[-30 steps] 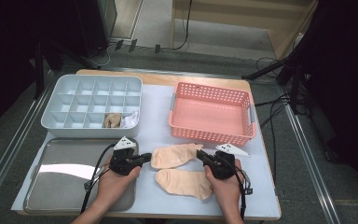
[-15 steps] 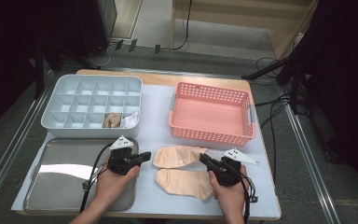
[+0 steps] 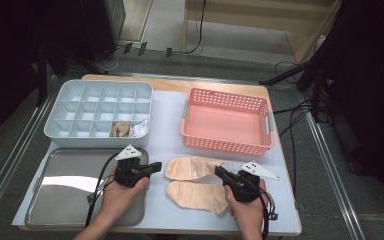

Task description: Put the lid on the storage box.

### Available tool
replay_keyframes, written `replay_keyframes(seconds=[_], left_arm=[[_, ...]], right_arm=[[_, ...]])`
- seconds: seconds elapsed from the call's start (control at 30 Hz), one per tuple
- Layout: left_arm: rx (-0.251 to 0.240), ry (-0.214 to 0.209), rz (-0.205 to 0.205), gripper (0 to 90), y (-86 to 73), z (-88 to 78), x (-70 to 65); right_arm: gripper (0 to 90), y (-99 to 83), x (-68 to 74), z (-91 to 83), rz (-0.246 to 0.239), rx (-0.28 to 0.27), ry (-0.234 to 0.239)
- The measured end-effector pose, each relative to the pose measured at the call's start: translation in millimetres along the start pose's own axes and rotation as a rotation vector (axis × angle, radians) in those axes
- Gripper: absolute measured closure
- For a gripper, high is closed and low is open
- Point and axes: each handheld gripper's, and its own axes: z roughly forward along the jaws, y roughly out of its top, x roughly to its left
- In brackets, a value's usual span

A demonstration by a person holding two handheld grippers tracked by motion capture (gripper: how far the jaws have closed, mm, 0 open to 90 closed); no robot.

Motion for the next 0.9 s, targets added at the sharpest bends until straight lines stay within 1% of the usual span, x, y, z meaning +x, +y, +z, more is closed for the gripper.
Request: replay_keyframes(seconds=[0.13,0.2,0.23,0.3,0.37,0.4,0.47,0.53,0.57,0.6,0.63,0.67,0.7,0.73,0.77,0.83,0.9], left_arm=[[-0.010,-0.023,-0.005,90.0,1.6,-2.3,-1.7],[-0.012,-0.036,0.002,90.0,2.4,-4.1,-3.6],[-0.011,-0.036,0.002,90.0,2.6,-4.4,-4.6],[-0.011,-0.050,-0.001,90.0,2.2,-4.5,-6.0],[-0.006,-0.064,0.003,90.0,1.8,-4.7,-8.4],[-0.001,-0.067,0.012,90.0,1.3,-4.2,-9.6],[0.009,-0.067,0.014,90.0,0.3,-1.0,-11.0],[0.019,-0.054,0.015,90.0,-0.9,5.1,-12.1],[0.023,-0.043,0.012,86.4,-1.3,9.3,-12.8],[0.029,-0.040,0.008,80.4,-1.8,14.7,-14.0],[0.035,-0.028,0.016,76.6,-2.0,18.0,-16.7],[0.037,-0.023,0.028,73.8,-1.9,20.1,-19.2],[0.042,-0.013,0.044,69.2,-1.4,23.2,-23.1],[0.058,0.008,0.064,63.8,-0.3,28.5,-26.9],[0.073,0.016,0.068,60.9,1.4,33.3,-28.9],[0.101,0.052,0.078,58.1,5.3,43.7,-32.1],[0.125,0.084,0.102,59.1,8.2,51.9,-34.7]], right_arm=[[90.0,-1.9,1.8,-5.7,0.010,-0.014,0.003],[90.0,-4.4,2.9,-11.8,0.024,-0.024,0.006],[90.0,-6.1,3.0,-14.7,0.025,-0.028,0.007],[90.0,-10.2,3.1,-21.4,0.036,-0.029,0.010],[90.0,-13.6,3.0,-27.7,0.047,-0.031,0.012],[90.0,-15.8,3.2,-32.1,0.054,-0.036,0.019],[90.0,-19.9,3.4,-37.5,0.061,-0.031,0.019],[90.0,-24.8,0.9,-38.6,0.063,-0.019,0.008],[90.0,-26.3,-0.7,-38.6,0.073,-0.013,0.005],[90.0,-27.6,-3.1,-38.3,0.089,-0.006,0.000],[90.0,-28.0,-5.9,-37.7,0.101,-0.005,-0.006],[90.0,-28.0,-7.2,-37.0,0.107,-0.004,-0.007],[90.0,-28.1,-7.6,-36.3,0.111,0.001,-0.008],[90.0,-28.6,-8.0,-34.7,0.110,0.008,-0.007],[90.0,-29.8,-8.1,-32.6,0.108,0.016,-0.005],[90.0,-31.1,-8.0,-30.1,0.104,0.023,-0.003],[90.0,-31.4,-7.1,-29.7,0.106,0.028,0.000]])
